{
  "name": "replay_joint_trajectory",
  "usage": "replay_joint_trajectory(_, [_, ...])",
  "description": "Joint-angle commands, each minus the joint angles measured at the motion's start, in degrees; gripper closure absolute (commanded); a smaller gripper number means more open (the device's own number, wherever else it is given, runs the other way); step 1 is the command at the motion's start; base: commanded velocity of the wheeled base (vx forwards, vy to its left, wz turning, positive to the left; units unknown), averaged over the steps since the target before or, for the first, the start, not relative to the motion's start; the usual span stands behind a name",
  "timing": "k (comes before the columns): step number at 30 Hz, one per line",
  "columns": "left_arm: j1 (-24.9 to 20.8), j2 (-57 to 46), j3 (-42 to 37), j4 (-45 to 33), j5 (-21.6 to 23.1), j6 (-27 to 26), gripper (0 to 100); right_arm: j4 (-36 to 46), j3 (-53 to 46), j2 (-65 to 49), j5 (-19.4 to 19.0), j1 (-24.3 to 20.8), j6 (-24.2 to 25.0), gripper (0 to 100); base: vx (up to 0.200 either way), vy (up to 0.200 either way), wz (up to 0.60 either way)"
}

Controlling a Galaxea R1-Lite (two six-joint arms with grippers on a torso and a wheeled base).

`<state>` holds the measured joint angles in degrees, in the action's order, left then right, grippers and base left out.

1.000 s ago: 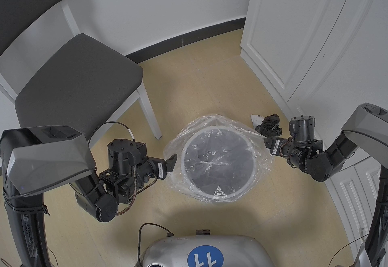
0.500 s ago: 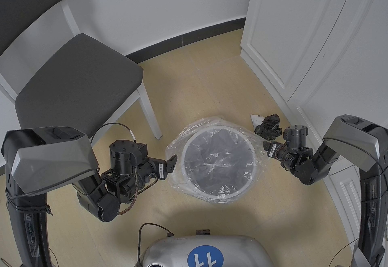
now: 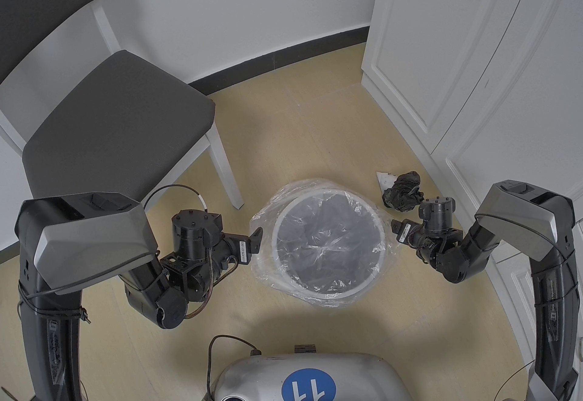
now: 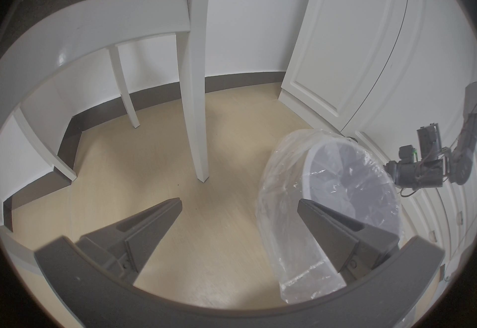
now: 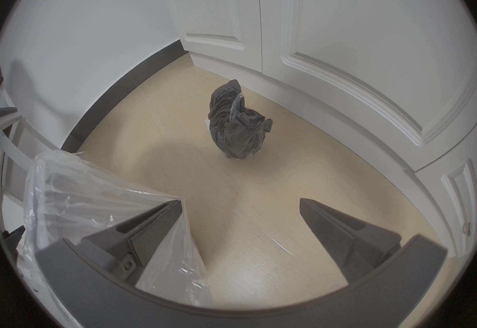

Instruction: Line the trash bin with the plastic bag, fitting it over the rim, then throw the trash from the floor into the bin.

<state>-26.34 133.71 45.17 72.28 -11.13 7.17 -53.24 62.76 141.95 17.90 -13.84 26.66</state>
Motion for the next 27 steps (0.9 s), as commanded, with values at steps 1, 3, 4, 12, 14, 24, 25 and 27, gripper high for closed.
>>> replay_joint_trajectory(1, [0.3, 2.3, 2.5, 0.1, -0.9, 0.3, 0, 0.0, -2.6, -5.8, 0.0, -0.1, -0.5, 0, 0.000, 0.000, 0.00])
replay_joint_trajectory(3, [0.3, 2.3, 3.2, 0.1, -1.0, 1.0, 0, 0.0, -3.4, -8.4, 0.0, -0.2, -0.4, 0, 0.000, 0.000, 0.00])
replay_joint_trajectory(4, [0.3, 2.3, 3.3, 0.1, -1.0, 1.4, 0, 0.0, -3.9, -9.6, 0.0, -0.4, -0.5, 0, 0.000, 0.000, 0.00])
replay_joint_trajectory(12, [0.2, 2.7, 4.0, 0.1, -1.0, 3.3, 0, 0.2, -10.1, -17.5, -3.4, -2.1, -0.6, 0, 0.000, 0.000, 0.00])
replay_joint_trajectory(14, [0.2, 2.8, 4.0, 0.1, -1.0, 3.3, 0, 0.6, -11.7, -18.1, -4.9, -2.3, -0.9, 0, 0.000, 0.000, 0.00])
replay_joint_trajectory(24, [0.9, 5.1, 5.8, 0.0, -1.0, 3.5, 0, 1.5, -14.1, -13.1, -9.0, -1.5, -4.5, 0, 0.000, 0.000, 0.00])
replay_joint_trajectory(25, [0.9, 5.2, 5.8, 0.0, -1.0, 3.5, 0, 1.5, -14.1, -12.9, -9.0, -1.5, -4.5, 0, 0.000, 0.000, 0.00])
replay_joint_trajectory(27, [0.9, 6.8, 7.3, 0.0, -1.0, 4.4, 0, 1.4, -13.5, -10.9, -9.0, -1.4, -4.5, 0, 0.000, 0.000, 0.00])
